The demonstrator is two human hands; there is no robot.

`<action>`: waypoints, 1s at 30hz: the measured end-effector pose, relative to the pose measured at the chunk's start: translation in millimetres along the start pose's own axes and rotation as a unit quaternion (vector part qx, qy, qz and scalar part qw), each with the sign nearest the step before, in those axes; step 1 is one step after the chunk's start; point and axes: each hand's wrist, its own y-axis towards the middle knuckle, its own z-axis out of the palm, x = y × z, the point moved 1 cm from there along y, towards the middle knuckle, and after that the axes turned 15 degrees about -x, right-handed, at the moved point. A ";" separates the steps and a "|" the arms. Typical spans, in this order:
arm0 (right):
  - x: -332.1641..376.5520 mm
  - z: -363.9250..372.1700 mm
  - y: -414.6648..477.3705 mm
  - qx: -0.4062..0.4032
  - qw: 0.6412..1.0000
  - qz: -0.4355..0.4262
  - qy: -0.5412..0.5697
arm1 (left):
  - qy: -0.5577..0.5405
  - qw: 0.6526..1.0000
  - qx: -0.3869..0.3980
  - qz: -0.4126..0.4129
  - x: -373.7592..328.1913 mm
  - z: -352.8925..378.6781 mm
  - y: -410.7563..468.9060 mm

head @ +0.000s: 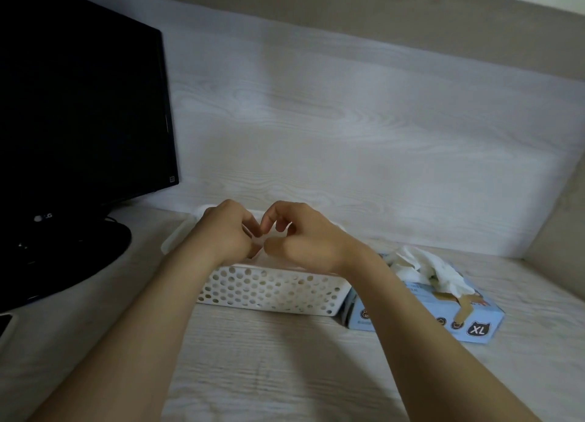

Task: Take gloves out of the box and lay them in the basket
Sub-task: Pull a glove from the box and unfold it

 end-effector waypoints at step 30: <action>-32.8 -27.0 -23.7 -0.182 0.977 -0.073 -0.082 | -0.031 0.978 -0.165 0.127 -23.9 3.6 -14.2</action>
